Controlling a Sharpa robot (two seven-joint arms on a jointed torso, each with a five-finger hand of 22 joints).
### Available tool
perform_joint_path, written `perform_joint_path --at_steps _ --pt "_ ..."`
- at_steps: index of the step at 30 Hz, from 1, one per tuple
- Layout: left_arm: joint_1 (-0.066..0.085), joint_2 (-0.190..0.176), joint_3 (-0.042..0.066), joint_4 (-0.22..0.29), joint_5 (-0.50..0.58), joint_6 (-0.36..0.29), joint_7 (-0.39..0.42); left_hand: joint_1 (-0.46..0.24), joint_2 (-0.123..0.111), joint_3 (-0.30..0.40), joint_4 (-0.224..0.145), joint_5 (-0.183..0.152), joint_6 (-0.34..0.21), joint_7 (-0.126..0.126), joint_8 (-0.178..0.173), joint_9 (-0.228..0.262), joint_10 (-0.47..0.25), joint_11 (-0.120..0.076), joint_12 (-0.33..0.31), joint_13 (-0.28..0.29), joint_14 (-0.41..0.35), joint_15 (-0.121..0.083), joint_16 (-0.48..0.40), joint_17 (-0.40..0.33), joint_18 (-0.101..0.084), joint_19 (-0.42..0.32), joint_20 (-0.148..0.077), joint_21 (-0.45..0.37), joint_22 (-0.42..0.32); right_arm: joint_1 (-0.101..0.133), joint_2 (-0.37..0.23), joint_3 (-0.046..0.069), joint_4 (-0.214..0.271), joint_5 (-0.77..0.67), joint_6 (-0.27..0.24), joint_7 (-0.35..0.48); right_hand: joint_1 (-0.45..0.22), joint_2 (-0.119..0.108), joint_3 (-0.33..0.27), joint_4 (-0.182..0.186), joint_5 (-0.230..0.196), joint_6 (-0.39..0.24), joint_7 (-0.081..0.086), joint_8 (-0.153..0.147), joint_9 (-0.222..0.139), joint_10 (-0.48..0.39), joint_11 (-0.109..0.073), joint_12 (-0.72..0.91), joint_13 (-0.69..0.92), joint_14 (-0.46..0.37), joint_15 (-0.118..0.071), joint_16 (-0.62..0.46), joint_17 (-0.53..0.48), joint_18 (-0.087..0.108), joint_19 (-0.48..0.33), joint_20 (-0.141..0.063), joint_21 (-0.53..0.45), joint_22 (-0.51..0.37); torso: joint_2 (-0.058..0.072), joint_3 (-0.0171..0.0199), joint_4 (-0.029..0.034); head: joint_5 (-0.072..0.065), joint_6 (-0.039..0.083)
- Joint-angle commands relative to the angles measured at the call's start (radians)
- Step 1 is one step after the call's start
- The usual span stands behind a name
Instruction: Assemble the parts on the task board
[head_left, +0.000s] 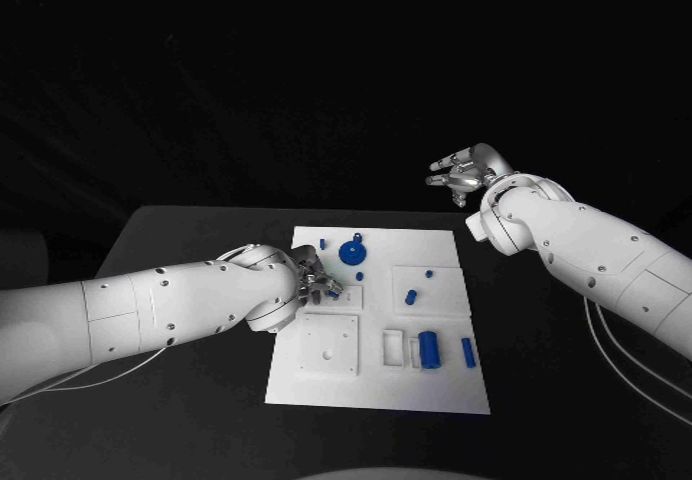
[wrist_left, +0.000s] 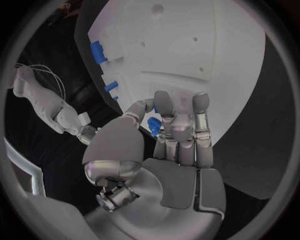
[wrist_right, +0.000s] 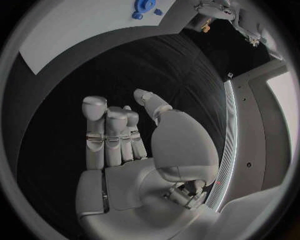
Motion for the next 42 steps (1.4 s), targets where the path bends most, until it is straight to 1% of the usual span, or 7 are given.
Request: perform_joint_path --at_steps 1,8,18,23,28,37,42 --pt "-0.003 0.004 0.000 -0.002 -0.018 0.003 0.004 0.012 0.003 0.072 -0.068 -0.002 0.178 -0.120 0.003 0.002 0.025 -0.025 -0.002 -0.001 -0.003 -0.001 -0.005 -0.001 0.014 -0.001 0.007 0.001 0.018 0.000 0.000 0.000 0.001 0.001 0.014 0.002 -0.010 0.002 -0.006 0.001 0.006 0.004 0.002 -0.004 -0.001 -0.007 0.000 0.001 -0.001 -0.001 -0.003 -0.002 -0.001 0.014 0.049 -0.005 -0.007 0.068 0.001 -0.0003 -0.0004 -0.001 0.000" --pt "-0.006 0.004 0.000 -0.002 -0.028 0.009 0.007 0.012 0.003 0.072 -0.068 -0.002 0.178 -0.120 0.003 0.002 0.025 -0.025 -0.002 -0.001 -0.003 -0.001 -0.005 -0.001 0.014 -0.001 0.007 0.001 0.018 0.000 0.000 0.000 0.002 0.001 0.017 0.001 -0.011 0.003 -0.008 0.002 0.007 0.005 0.002 -0.003 -0.001 -0.006 0.000 0.001 -0.001 -0.001 -0.003 -0.002 -0.001 0.014 0.049 -0.005 -0.007 0.068 0.000 -0.0003 0.0002 -0.002 0.001" --pt "-0.007 0.005 0.000 0.002 -0.043 0.031 0.007 0.017 0.001 0.072 -0.062 -0.006 0.177 -0.120 0.003 0.000 0.025 -0.024 -0.003 -0.002 -0.004 -0.001 -0.006 -0.004 0.014 0.000 0.007 -0.002 0.018 0.000 -0.001 0.000 0.003 0.001 0.021 -0.001 -0.011 0.003 -0.008 0.002 0.007 0.005 0.002 -0.003 -0.001 -0.006 0.000 0.001 -0.001 -0.001 -0.003 -0.002 -0.001 0.014 0.049 -0.005 -0.007 0.068 0.000 0.0000 -0.0002 -0.002 -0.002" --pt "-0.008 0.001 0.000 0.007 -0.046 0.042 0.006 0.020 0.000 0.073 -0.062 -0.003 0.178 -0.119 0.004 0.000 0.025 -0.024 -0.003 -0.002 -0.003 -0.001 -0.005 -0.002 0.013 0.000 0.006 -0.002 0.019 0.000 -0.002 0.000 0.004 0.001 0.021 -0.002 -0.011 0.003 -0.008 0.002 0.007 0.005 0.002 -0.003 -0.001 -0.006 0.000 0.001 -0.001 -0.001 -0.003 -0.002 -0.001 0.014 0.049 -0.005 -0.007 0.068 0.000 0.0001 -0.0004 -0.002 -0.002" --pt "-0.010 -0.004 0.001 0.015 -0.047 0.051 0.004 0.022 -0.002 0.073 -0.064 0.000 0.178 -0.119 0.004 0.001 0.025 -0.025 -0.002 -0.002 -0.003 -0.001 -0.004 -0.001 0.013 0.001 0.006 -0.002 0.019 0.000 -0.003 0.000 0.004 0.001 0.021 -0.002 -0.011 0.003 -0.008 0.002 0.007 0.005 0.002 -0.003 -0.001 -0.006 0.000 0.001 -0.001 -0.001 -0.003 -0.002 -0.001 0.014 0.049 -0.005 -0.007 0.068 0.000 -0.0005 -0.0004 -0.002 -0.004" --pt "-0.011 -0.006 0.001 0.013 -0.048 0.065 0.002 0.024 -0.004 0.073 -0.064 0.000 0.178 -0.119 0.004 0.001 0.025 -0.025 -0.002 -0.002 -0.003 -0.001 -0.004 -0.001 0.014 0.000 0.006 -0.002 0.019 0.000 -0.004 0.000 0.003 0.001 0.022 -0.003 -0.011 0.003 -0.008 0.002 0.007 0.005 0.002 -0.003 -0.001 -0.006 0.000 0.001 -0.001 -0.001 -0.003 -0.002 -0.001 0.014 0.049 -0.005 -0.007 0.068 0.000 0.0002 0.0002 -0.003 -0.005" --pt "-0.011 -0.004 0.001 0.010 -0.049 0.068 0.001 0.026 -0.004 0.073 -0.063 0.000 0.178 -0.119 0.004 0.001 0.025 -0.025 -0.002 -0.002 -0.004 -0.001 -0.004 -0.002 0.014 0.000 0.006 -0.002 0.019 0.000 -0.004 0.000 0.003 0.001 0.022 -0.003 -0.011 0.003 -0.008 0.002 0.007 0.005 0.002 -0.003 -0.001 -0.006 0.000 0.001 -0.001 -0.001 -0.003 -0.002 -0.001 0.014 0.049 -0.005 -0.007 0.068 0.000 -0.0001 0.0004 -0.003 -0.005"
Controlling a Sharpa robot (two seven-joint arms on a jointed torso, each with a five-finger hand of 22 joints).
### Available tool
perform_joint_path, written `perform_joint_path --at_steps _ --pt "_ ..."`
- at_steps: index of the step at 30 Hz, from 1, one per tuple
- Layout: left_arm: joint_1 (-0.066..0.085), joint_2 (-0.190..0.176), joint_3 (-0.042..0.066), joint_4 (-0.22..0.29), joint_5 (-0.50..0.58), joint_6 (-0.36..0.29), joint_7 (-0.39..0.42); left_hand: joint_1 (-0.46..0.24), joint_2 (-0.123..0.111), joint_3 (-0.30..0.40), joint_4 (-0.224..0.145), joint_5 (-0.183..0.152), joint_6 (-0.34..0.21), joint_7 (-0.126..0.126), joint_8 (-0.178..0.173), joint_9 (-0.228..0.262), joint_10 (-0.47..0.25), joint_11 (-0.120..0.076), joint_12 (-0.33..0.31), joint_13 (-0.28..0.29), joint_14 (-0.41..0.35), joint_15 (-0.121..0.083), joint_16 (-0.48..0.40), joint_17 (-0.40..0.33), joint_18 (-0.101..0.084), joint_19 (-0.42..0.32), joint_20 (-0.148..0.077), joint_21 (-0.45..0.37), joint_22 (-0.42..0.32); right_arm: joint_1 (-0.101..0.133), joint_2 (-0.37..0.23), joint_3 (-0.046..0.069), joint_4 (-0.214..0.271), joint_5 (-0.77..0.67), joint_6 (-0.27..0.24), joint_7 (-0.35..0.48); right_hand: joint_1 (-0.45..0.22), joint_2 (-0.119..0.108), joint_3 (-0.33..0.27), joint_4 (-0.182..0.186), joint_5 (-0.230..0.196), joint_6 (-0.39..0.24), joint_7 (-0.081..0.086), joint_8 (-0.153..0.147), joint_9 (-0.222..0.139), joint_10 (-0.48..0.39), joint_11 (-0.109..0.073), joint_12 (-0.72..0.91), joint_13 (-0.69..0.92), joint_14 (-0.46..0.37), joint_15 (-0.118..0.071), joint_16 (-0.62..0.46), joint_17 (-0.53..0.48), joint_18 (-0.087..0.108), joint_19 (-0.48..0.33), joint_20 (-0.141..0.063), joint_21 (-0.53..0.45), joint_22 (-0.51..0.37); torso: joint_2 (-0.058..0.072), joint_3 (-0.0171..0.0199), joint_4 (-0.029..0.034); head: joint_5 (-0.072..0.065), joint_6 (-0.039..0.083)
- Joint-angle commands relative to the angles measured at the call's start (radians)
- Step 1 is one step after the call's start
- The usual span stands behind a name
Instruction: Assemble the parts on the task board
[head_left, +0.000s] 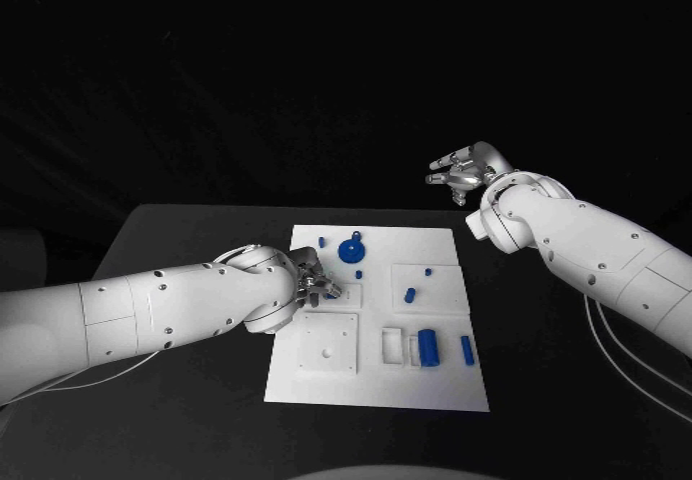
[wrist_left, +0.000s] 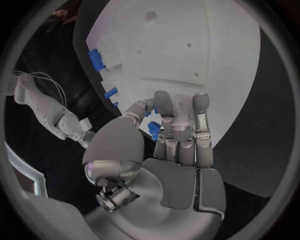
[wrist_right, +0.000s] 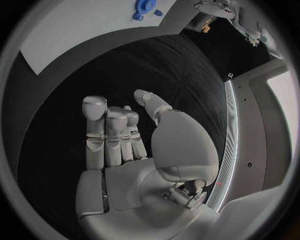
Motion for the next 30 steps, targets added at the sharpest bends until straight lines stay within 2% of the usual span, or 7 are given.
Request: perform_joint_path --at_steps 1,19,30 --pt "-0.003 0.003 -0.001 0.000 -0.003 0.033 0.000 0.015 0.004 0.069 -0.065 0.003 0.178 -0.119 0.002 0.001 0.023 -0.026 -0.002 -0.001 -0.004 -0.004 -0.003 0.001 0.014 0.000 0.006 -0.002 0.018 0.000 0.000 0.000 0.001 0.000 0.013 0.002 -0.007 -0.001 -0.005 -0.001 0.007 0.005 0.002 -0.003 -0.001 -0.008 -0.002 0.001 -0.001 -0.001 -0.003 -0.002 -0.001 0.014 0.049 -0.005 -0.004 0.068 0.000 -0.0001 0.0005 0.000 0.000" --pt "-0.003 0.028 -0.001 -0.028 -0.014 0.070 -0.007 0.019 0.004 0.067 -0.061 -0.007 0.178 -0.120 0.003 0.003 0.024 -0.027 0.000 0.000 -0.002 -0.005 -0.001 0.004 0.014 0.003 0.006 -0.001 0.019 0.000 0.001 0.000 0.001 0.000 0.014 0.001 -0.005 -0.001 -0.006 -0.002 0.007 0.003 0.002 -0.004 -0.001 -0.009 -0.002 0.000 -0.002 -0.002 -0.003 -0.003 -0.002 0.014 0.049 -0.005 -0.006 0.068 0.000 0.0004 0.0000 0.004 -0.002" --pt "-0.002 0.041 -0.001 -0.034 -0.020 0.091 -0.009 0.018 0.009 0.062 -0.057 -0.014 0.185 -0.124 0.004 0.036 0.023 -0.029 0.023 0.010 0.003 -0.006 0.020 0.035 0.016 0.002 0.009 0.006 0.019 0.000 0.003 0.000 0.001 0.000 0.014 0.001 -0.004 -0.001 -0.005 -0.003 0.007 0.002 0.003 -0.003 -0.001 -0.009 -0.001 -0.001 -0.002 -0.002 -0.003 -0.003 -0.002 0.014 0.049 -0.005 -0.007 0.068 0.000 0.0001 -0.0002 0.005 -0.002"
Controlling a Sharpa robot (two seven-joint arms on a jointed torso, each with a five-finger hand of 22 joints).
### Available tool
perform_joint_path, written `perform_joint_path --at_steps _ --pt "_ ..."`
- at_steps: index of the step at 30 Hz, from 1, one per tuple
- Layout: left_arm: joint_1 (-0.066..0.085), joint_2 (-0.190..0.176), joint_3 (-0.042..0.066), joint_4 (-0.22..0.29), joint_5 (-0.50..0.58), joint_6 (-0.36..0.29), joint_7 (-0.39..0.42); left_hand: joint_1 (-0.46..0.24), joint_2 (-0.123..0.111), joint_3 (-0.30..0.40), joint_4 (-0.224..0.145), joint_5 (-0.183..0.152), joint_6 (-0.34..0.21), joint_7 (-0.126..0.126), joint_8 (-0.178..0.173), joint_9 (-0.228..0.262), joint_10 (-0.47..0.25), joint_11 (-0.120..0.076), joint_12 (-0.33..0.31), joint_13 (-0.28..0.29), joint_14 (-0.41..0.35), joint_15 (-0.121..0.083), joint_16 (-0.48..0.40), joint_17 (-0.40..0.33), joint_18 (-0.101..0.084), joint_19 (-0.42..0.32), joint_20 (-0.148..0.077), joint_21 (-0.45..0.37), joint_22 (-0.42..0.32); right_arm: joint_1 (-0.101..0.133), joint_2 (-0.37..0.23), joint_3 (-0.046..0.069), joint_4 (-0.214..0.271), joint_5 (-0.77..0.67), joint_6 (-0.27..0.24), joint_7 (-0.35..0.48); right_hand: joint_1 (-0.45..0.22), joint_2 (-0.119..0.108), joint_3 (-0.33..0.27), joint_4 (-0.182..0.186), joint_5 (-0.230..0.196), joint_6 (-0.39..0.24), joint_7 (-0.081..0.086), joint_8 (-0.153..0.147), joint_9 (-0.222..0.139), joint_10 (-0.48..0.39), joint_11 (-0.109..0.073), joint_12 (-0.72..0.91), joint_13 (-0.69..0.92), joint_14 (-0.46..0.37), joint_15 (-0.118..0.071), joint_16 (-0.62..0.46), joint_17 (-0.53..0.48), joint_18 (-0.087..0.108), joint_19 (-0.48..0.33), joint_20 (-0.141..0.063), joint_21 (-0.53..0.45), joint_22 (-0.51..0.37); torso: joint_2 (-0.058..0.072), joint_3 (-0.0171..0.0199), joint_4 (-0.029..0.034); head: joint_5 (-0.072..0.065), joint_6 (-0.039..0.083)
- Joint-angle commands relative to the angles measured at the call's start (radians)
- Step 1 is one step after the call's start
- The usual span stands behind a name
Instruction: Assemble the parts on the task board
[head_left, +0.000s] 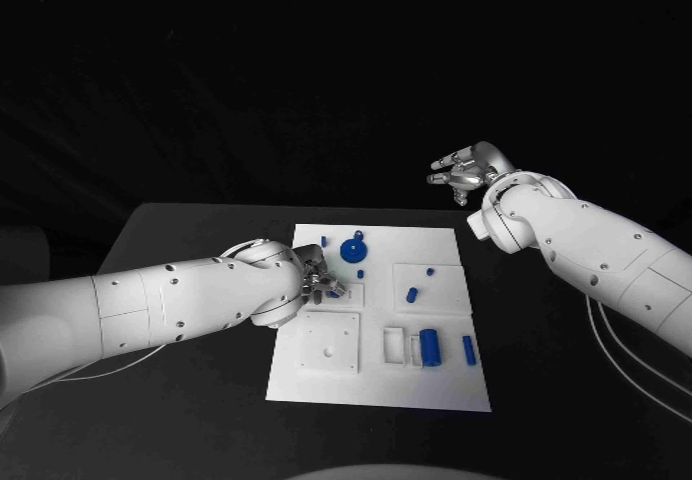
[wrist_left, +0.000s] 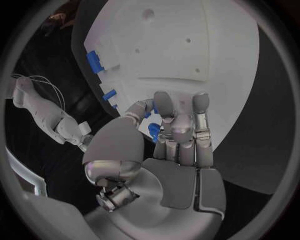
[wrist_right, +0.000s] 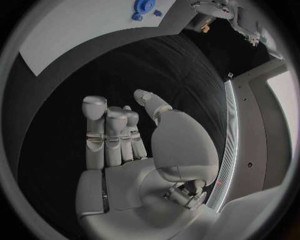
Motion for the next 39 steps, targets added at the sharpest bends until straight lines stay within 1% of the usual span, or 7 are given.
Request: perform_joint_path --at_steps 1,6,16,23,25,33,39 --pt "-0.007 0.010 -0.004 0.003 -0.003 0.045 -0.003 0.014 0.013 0.063 -0.056 -0.005 0.177 -0.126 -0.002 0.007 0.018 -0.034 0.005 0.001 0.005 -0.003 0.004 0.003 0.016 -0.001 0.005 0.006 0.019 0.000 0.000 0.000 0.001 -0.001 0.012 0.002 -0.004 -0.001 -0.005 -0.003 0.007 0.002 0.003 -0.003 -0.001 -0.006 0.001 -0.001 -0.001 -0.002 -0.003 -0.003 -0.001 0.014 0.049 -0.005 -0.003 0.068 0.000 -0.0007 -0.0001 -0.002 -0.001" --pt "-0.007 0.017 -0.004 0.000 -0.017 0.050 -0.003 0.014 0.014 0.063 -0.056 -0.007 0.179 -0.127 -0.002 0.019 0.018 -0.034 0.011 0.004 0.007 -0.003 0.008 0.009 0.017 -0.001 0.006 0.008 0.019 0.000 0.000 0.000 0.002 -0.001 0.013 0.001 -0.004 -0.001 -0.005 -0.003 0.007 0.002 0.003 -0.003 -0.001 -0.006 0.001 -0.001 -0.001 -0.002 -0.003 -0.003 -0.001 0.014 0.049 -0.005 -0.003 0.068 0.000 -0.0002 0.0003 -0.002 -0.001" --pt "-0.007 0.025 -0.004 -0.002 -0.049 0.060 -0.005 0.012 0.020 0.061 -0.050 -0.014 0.185 -0.131 -0.001 0.074 0.017 -0.038 0.038 0.010 0.016 -0.003 0.019 0.035 0.029 0.000 0.015 0.019 0.019 0.000 -0.001 0.000 0.003 -0.001 0.014 0.001 -0.004 -0.001 -0.005 -0.003 0.007 0.002 0.003 -0.003 -0.001 -0.006 0.001 -0.001 -0.001 -0.002 -0.003 -0.003 -0.001 0.014 0.049 -0.005 -0.003 0.068 0.000 0.0001 0.0001 -0.003 -0.001" --pt "-0.007 0.031 -0.004 -0.001 -0.070 0.061 -0.003 0.012 0.021 0.058 -0.044 -0.023 0.188 -0.133 0.000 0.083 0.018 -0.038 0.044 0.009 0.018 -0.003 0.020 0.038 0.030 0.001 0.017 0.020 0.019 0.000 -0.001 0.000 0.004 -0.001 0.015 0.002 -0.003 -0.001 -0.002 -0.006 0.007 0.002 0.003 -0.003 -0.001 -0.007 0.002 -0.001 -0.001 -0.002 -0.003 -0.003 -0.001 0.014 0.049 -0.005 -0.003 0.068 0.000 0.0000 0.0002 -0.003 -0.003" --pt "-0.007 0.033 -0.004 -0.002 -0.072 0.061 -0.002 0.011 0.027 0.050 -0.033 -0.063 0.188 -0.134 0.000 0.092 0.018 -0.037 0.045 0.006 0.017 -0.003 0.018 0.035 0.030 0.000 0.019 0.019 0.018 0.000 0.000 0.000 0.004 -0.001 0.015 0.002 -0.003 -0.001 -0.002 -0.006 0.007 0.002 0.003 -0.003 -0.001 -0.007 0.002 -0.001 -0.001 -0.002 -0.003 -0.003 -0.001 0.014 0.049 -0.005 -0.003 0.068 0.000 -0.0001 0.0004 -0.003 -0.002" --pt "-0.006 0.034 -0.004 -0.006 -0.078 0.068 -0.003 0.023 0.016 0.017 -0.002 -0.126 0.186 -0.135 -0.002 0.102 0.018 -0.035 0.045 -0.003 0.013 -0.002 0.013 0.027 0.032 0.000 0.024 0.010 0.017 0.000 0.001 0.000 0.003 -0.001 0.017 0.002 -0.005 -0.001 -0.002 -0.005 0.008 0.002 0.003 -0.003 -0.001 -0.007 0.002 -0.002 -0.002 -0.003 -0.003 -0.004 -0.002 0.014 0.049 -0.005 -0.005 0.068 0.000 -0.0004 0.0005 -0.005 -0.002" --pt "-0.006 0.035 -0.004 -0.012 -0.081 0.070 -0.004 0.038 0.001 -0.022 0.060 -0.198 0.185 -0.138 -0.003 0.100 0.018 -0.035 0.045 -0.008 0.011 -0.002 0.008 0.019 0.032 0.005 0.026 0.000 0.017 0.000 0.001 0.000 0.003 -0.001 0.018 0.002 -0.005 -0.001 -0.002 -0.005 0.008 0.002 0.003 -0.003 -0.001 -0.007 0.002 -0.002 -0.002 -0.003 -0.003 -0.004 -0.002 0.014 0.049 -0.005 -0.005 0.068 0.000 -0.0008 0.0006 -0.005 -0.002"
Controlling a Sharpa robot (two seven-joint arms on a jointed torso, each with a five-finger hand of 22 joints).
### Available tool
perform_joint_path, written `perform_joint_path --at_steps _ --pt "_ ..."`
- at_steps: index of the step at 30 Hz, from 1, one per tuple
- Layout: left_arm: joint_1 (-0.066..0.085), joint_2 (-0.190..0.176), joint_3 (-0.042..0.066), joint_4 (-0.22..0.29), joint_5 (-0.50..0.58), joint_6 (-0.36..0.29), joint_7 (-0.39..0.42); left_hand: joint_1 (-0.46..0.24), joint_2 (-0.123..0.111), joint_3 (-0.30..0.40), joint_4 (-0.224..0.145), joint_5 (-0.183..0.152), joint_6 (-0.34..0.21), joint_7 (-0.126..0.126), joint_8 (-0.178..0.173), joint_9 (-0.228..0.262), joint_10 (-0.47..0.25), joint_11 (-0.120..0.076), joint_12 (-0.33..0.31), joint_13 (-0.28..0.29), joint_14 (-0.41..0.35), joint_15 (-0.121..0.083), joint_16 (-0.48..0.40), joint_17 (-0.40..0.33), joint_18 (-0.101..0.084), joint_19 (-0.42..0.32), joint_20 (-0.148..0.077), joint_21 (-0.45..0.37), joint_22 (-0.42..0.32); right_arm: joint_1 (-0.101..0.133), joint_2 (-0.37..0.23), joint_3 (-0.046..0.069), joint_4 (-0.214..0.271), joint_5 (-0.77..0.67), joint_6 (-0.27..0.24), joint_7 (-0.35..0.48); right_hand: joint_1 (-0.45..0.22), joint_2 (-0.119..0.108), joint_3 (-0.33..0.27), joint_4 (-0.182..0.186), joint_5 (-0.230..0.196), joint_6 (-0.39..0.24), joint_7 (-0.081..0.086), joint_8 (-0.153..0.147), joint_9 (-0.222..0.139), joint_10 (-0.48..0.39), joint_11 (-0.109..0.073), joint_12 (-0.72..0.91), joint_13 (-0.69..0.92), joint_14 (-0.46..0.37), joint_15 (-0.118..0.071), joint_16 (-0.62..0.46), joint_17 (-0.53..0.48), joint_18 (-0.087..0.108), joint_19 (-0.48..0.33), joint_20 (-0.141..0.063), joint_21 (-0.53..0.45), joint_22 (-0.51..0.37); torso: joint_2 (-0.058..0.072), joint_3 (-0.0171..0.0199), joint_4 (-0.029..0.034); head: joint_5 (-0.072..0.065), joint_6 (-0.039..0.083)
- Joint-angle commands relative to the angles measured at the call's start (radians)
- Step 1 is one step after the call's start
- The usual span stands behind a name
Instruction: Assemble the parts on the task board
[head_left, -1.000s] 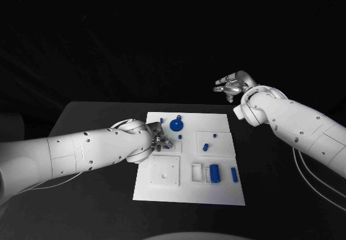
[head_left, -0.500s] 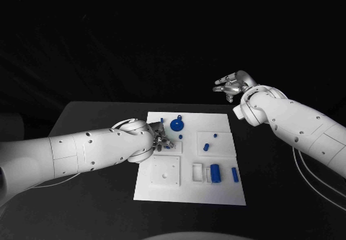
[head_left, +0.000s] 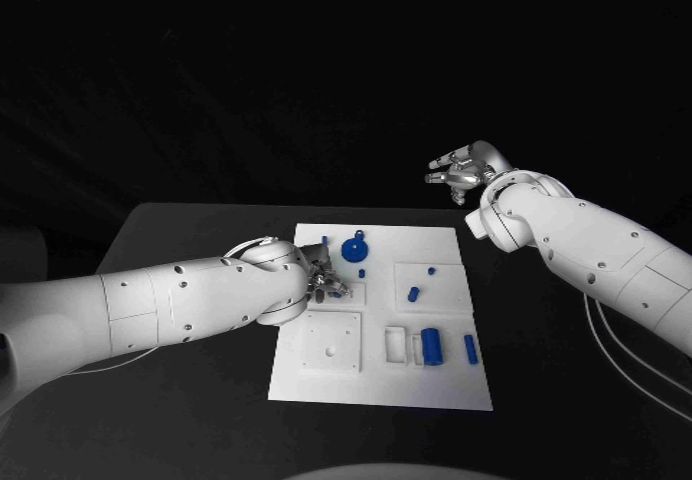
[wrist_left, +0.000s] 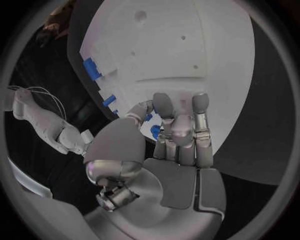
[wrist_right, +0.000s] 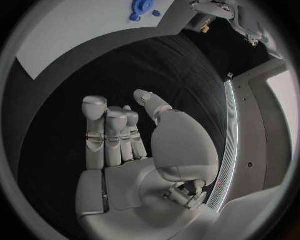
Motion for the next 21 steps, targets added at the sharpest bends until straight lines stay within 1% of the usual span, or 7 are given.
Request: perform_joint_path --at_steps 1,3,5,7,9,13,21 --pt "-0.007 0.006 -0.004 -0.001 -0.001 0.034 0.008 0.020 -0.008 -0.012 0.026 -0.015 0.184 -0.139 -0.002 -0.003 0.018 -0.036 0.001 -0.003 0.006 -0.007 -0.006 -0.002 0.015 0.002 0.009 -0.008 0.017 0.000 0.001 0.000 0.001 -0.001 0.014 0.004 -0.005 -0.001 -0.002 -0.005 0.003 0.002 0.003 -0.003 -0.001 -0.006 0.002 -0.002 -0.001 -0.003 -0.003 -0.004 -0.001 0.014 0.049 -0.005 -0.005 0.068 0.000 -0.0005 0.0001 0.000 0.000" --pt "-0.007 0.006 -0.004 -0.003 -0.001 0.036 0.008 0.023 -0.013 -0.025 0.049 -0.044 0.186 -0.140 -0.001 -0.002 0.018 -0.036 0.003 -0.003 0.006 -0.007 -0.006 -0.002 0.015 0.003 0.009 -0.011 0.017 0.000 0.001 0.000 0.001 -0.001 0.015 0.004 -0.005 -0.001 -0.002 -0.005 0.003 0.002 0.003 -0.003 -0.001 -0.006 0.002 -0.002 -0.001 -0.003 -0.003 -0.004 -0.001 0.014 0.049 -0.005 -0.005 0.068 0.000 -0.0006 -0.0001 -0.001 0.001" --pt "-0.007 0.007 -0.004 -0.006 -0.001 0.037 0.008 0.038 -0.017 -0.034 0.072 -0.052 0.186 -0.140 -0.001 -0.001 0.018 -0.036 0.003 -0.004 0.006 -0.007 -0.005 -0.002 0.014 0.005 0.008 -0.014 0.018 0.000 0.001 0.000 0.001 -0.001 0.015 0.004 -0.005 -0.001 -0.002 -0.005 0.003 0.002 0.003 -0.003 -0.001 -0.006 0.002 -0.002 -0.001 -0.003 -0.003 -0.004 -0.001 0.014 0.049 -0.005 -0.005 0.068 0.000 -0.0007 -0.0001 -0.001 0.001" --pt "-0.007 0.007 -0.004 -0.008 -0.001 0.039 0.008 0.038 -0.019 -0.040 0.081 -0.069 0.187 -0.141 -0.001 -0.001 0.017 -0.036 0.003 -0.004 0.006 -0.007 -0.005 -0.002 0.014 0.005 0.009 -0.015 0.018 0.000 0.000 0.000 0.002 -0.001 0.015 0.004 -0.005 -0.001 -0.002 -0.005 0.003 0.002 0.003 -0.003 -0.001 -0.006 0.002 -0.002 -0.001 -0.003 -0.003 -0.004 -0.001 0.014 0.049 -0.005 -0.005 0.068 0.000 -0.0007 -0.0002 -0.001 0.001" --pt "-0.007 0.007 -0.004 -0.009 -0.001 0.040 0.008 0.043 -0.020 -0.050 0.094 -0.100 0.188 -0.141 -0.001 0.001 0.017 -0.036 0.004 -0.004 0.006 -0.007 -0.005 -0.003 0.014 0.006 0.009 -0.016 0.018 0.000 0.000 0.000 0.002 -0.001 0.015 0.004 -0.005 -0.002 -0.002 -0.005 0.004 0.002 0.003 -0.003 -0.001 -0.006 0.002 -0.002 -0.001 -0.003 -0.003 -0.004 -0.001 0.014 0.049 -0.005 -0.005 0.068 0.000 -0.0007 -0.0002 -0.001 0.001" --pt "-0.007 0.006 -0.004 -0.012 -0.001 0.042 0.008 0.048 -0.023 -0.066 0.110 -0.133 0.189 -0.142 -0.001 0.002 0.018 -0.036 0.005 -0.004 0.005 -0.007 -0.005 -0.003 0.014 0.007 0.009 -0.017 0.018 0.000 -0.001 0.000 0.003 0.000 0.015 0.004 -0.006 -0.002 -0.003 -0.004 0.005 0.001 0.003 -0.003 -0.001 -0.007 0.002 -0.002 -0.002 -0.003 -0.003 -0.005 -0.001 0.014 0.049 -0.005 -0.006 0.068 0.000 -0.0005 -0.0001 -0.001 0.000" --pt "-0.007 0.002 -0.004 -0.013 -0.004 0.041 0.008 0.070 -0.057 -0.093 0.179 -0.187 0.194 -0.144 -0.001 0.002 0.018 -0.037 0.005 -0.005 0.003 -0.006 -0.004 -0.003 0.017 0.006 0.014 -0.021 0.018 0.000 -0.003 0.000 0.003 0.000 0.015 0.004 -0.006 -0.002 -0.003 -0.004 0.005 0.001 0.003 -0.003 -0.001 -0.007 0.002 -0.002 -0.002 -0.003 -0.003 -0.005 -0.001 0.014 0.049 -0.005 -0.006 0.068 0.000 -0.0008 0.0000 -0.002 0.001"
